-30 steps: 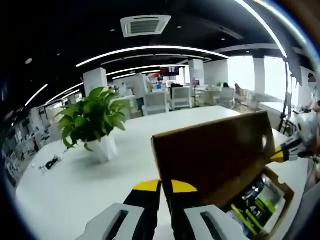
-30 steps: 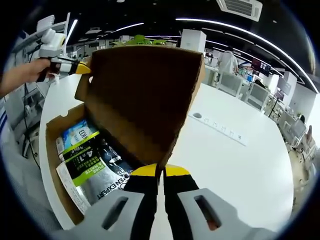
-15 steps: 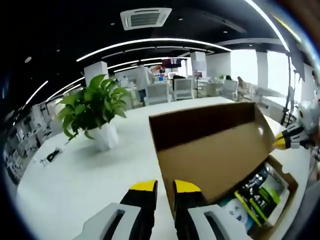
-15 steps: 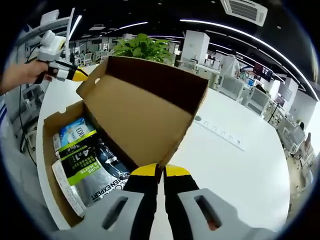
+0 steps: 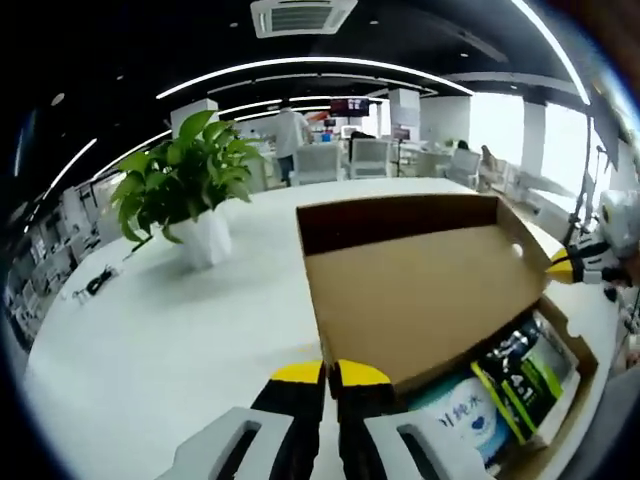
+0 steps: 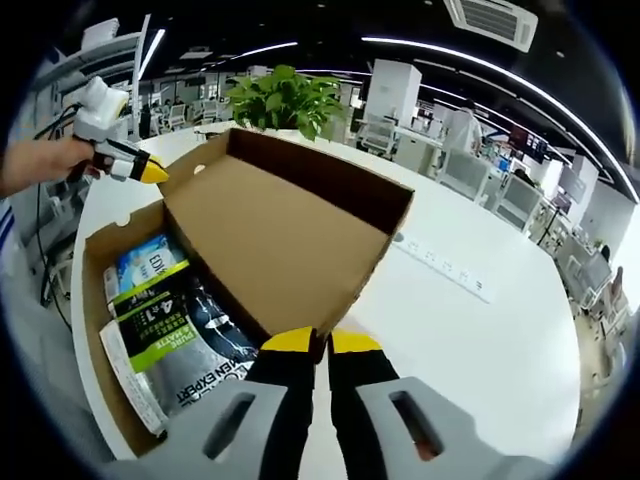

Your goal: Operate the shoe box by opening the lid, removing the specified soft item, and placing it in the target area until the item is outside and the box remains undamaged.

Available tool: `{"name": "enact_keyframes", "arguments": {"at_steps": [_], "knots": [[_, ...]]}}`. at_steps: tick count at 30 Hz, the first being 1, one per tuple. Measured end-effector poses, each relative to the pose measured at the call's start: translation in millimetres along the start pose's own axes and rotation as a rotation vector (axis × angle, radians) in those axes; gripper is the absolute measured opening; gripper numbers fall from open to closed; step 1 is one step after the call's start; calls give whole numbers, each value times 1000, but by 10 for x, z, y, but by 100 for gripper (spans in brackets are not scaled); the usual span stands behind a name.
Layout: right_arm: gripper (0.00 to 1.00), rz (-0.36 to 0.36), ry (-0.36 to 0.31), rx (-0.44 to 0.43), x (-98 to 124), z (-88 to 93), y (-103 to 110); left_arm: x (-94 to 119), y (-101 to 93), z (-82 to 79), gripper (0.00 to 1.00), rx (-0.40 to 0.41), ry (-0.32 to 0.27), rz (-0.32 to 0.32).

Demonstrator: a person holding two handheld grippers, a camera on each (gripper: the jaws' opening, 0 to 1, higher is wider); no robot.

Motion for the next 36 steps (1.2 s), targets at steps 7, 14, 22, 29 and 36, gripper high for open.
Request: {"name": "enact_keyframes", "arguments": {"at_steps": [7, 14, 22, 29, 36], "knots": [[2, -1, 6, -2, -52, -11, -31, -39, 19, -17, 3, 5, 1, 6], [3, -2, 12, -5, -90, -13, -43, -79, 14, 7, 3, 4, 4, 11], [4, -5, 18, -13, -133, -10, -65, -141, 34, 10, 3, 1, 12, 15], [4, -10, 22, -23, -172, -3, -78, -179, 44, 22, 4, -1, 19, 17], [4, -16, 30, -32, -199, 7, -89, -209, 20, 13, 4, -24, 32, 19]]}}
Point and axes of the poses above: the point that each gripper's makers call its tool centre point, and the gripper's own axes: x roughly backward along the fingers, y roughly to its left, z roughly out of its underside, the point moved 7 cm from there along x, roughly backward along the fingers, and after that the axes turned 5 degrees about -x, right-handed, at the moved point
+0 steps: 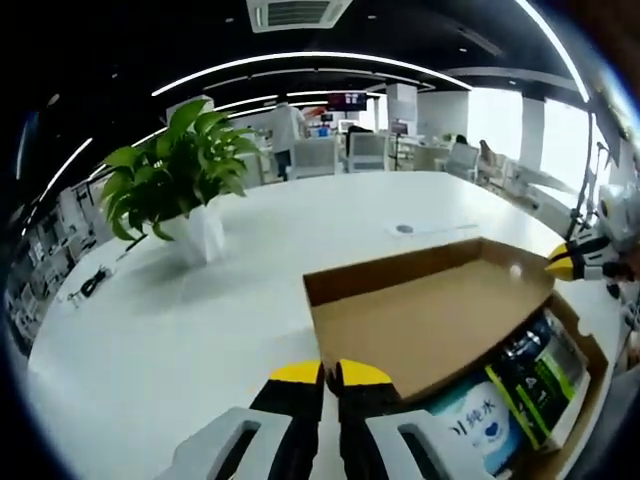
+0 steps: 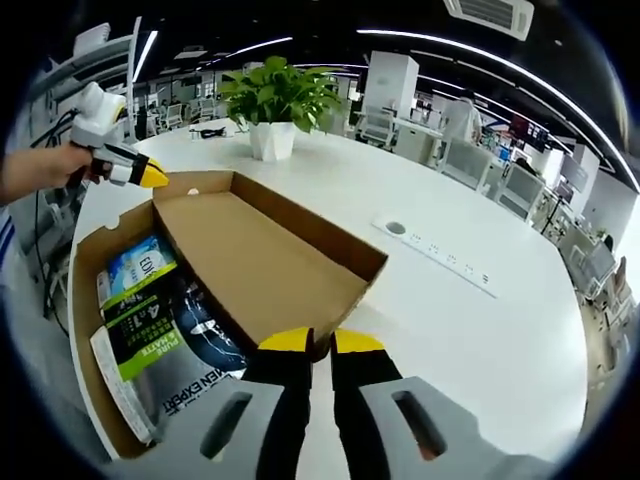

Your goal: Operate the shoe box by opening the lid, removing the specified soft item, and placing it in the target area until the item is outside and the box remains undamaged.

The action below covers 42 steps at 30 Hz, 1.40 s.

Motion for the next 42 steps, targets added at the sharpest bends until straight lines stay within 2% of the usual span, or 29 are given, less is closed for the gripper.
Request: {"name": "enact_keyframes", "arguments": {"at_steps": [6, 23, 26, 30, 34, 39, 42], "knots": [[5, -4, 8, -16, -22, 9, -11, -49, 19, 10, 4, -29, 17, 2], [8, 4, 17, -59, -40, 12, -16, -70, 37, 3, 5, -20, 33, 10], [11, 10, 18, -34, -21, 14, -3, -72, 51, 9, 5, -19, 37, 14], [18, 7, 0, -90, 34, -2, 7, -81, 51, 6, 5, -23, 41, 14], [22, -3, -4, -97, 112, -32, 47, -47, 14, -16, 5, -32, 46, 16], [34, -22, -1, -113, 174, 24, 93, 2, -28, -22, 10, 0, 46, 34], [37, -32, -7, -103, 236, 36, 122, 44, -46, -11, 14, -4, 51, 43]]}}
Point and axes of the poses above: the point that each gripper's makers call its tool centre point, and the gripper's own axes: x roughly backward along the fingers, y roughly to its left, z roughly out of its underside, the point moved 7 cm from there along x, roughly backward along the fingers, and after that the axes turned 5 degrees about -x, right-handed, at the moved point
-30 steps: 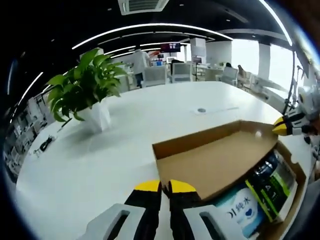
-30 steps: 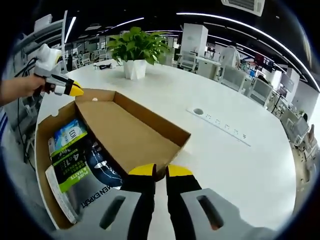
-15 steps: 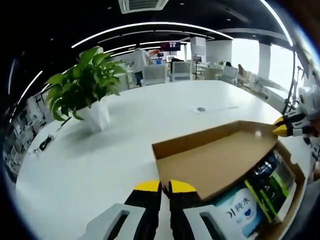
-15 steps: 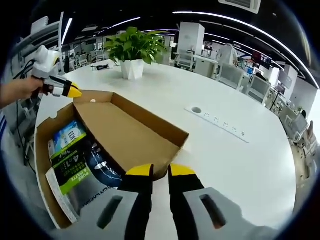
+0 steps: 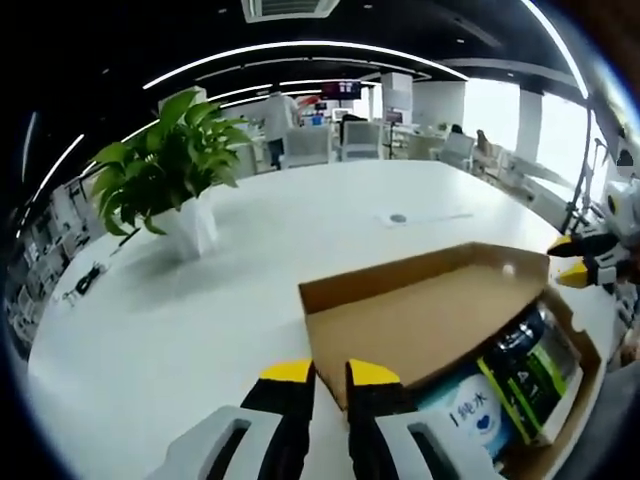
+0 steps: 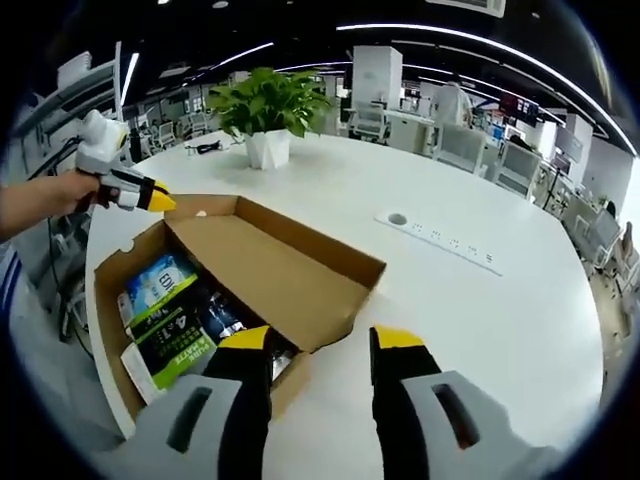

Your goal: Operate the shoe box by opening the lid, removing the specified soft item, and placing it in the target area until the item is outside and the box remains undamaged.

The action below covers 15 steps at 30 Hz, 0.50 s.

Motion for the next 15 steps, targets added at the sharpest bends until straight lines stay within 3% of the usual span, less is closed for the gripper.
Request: {"name": "enact_keyframes", "arguments": {"at_steps": [5, 15], "knots": [[44, -14, -7, 17, 119, 25, 47, 88, -37, 12, 22, -1, 5, 24], [52, -39, -20, 49, 370, 73, 95, 300, -182, 47, 28, 9, 8, 44]]}}
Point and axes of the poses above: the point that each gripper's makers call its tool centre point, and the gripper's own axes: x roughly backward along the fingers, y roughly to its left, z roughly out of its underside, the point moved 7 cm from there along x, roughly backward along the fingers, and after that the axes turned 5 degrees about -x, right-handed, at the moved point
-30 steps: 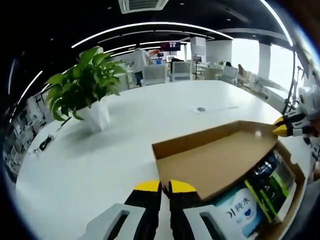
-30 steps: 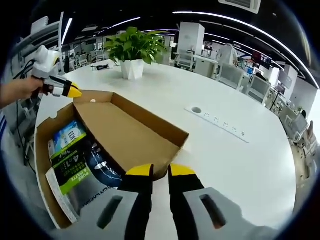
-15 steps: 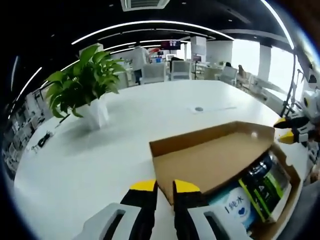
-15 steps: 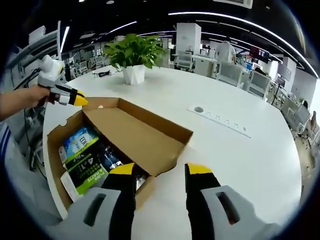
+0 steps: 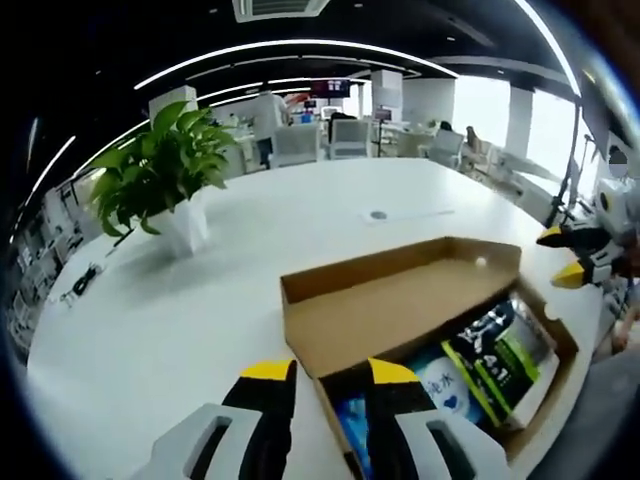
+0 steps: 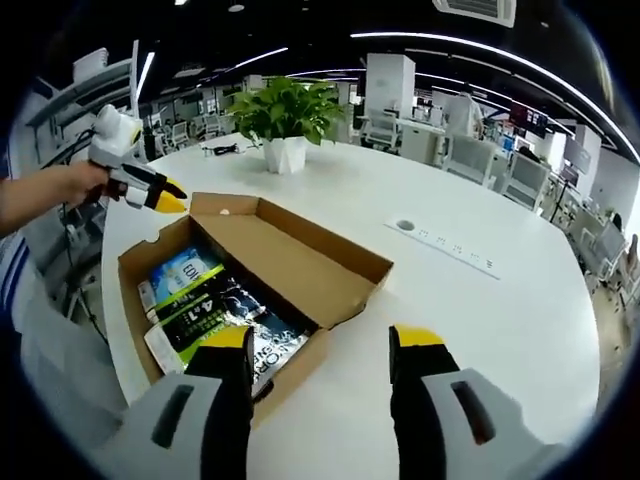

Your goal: Operate the shoe box by opening the lid, removing the specified soft item, and placing it in the target area until the item is outside and the box remains undamaged.

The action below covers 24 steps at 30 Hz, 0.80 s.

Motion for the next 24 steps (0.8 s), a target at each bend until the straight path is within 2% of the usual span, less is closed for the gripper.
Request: {"name": "enact_keyframes", "arguments": {"at_steps": [5, 12, 15, 24], "knots": [[57, -15, -4, 7, 107, 31, 50, 81, -87, -9, 30, 27, -12, 20], [63, -30, -13, 14, 252, 63, 117, 106, -320, 86, 32, 52, 11, 84], [66, -39, -15, 13, 317, 81, 157, 151, -516, 124, 32, 57, 26, 114], [71, -49, -29, 1, 417, 155, 185, 45, -685, 252, 34, 59, 61, 188]]}}
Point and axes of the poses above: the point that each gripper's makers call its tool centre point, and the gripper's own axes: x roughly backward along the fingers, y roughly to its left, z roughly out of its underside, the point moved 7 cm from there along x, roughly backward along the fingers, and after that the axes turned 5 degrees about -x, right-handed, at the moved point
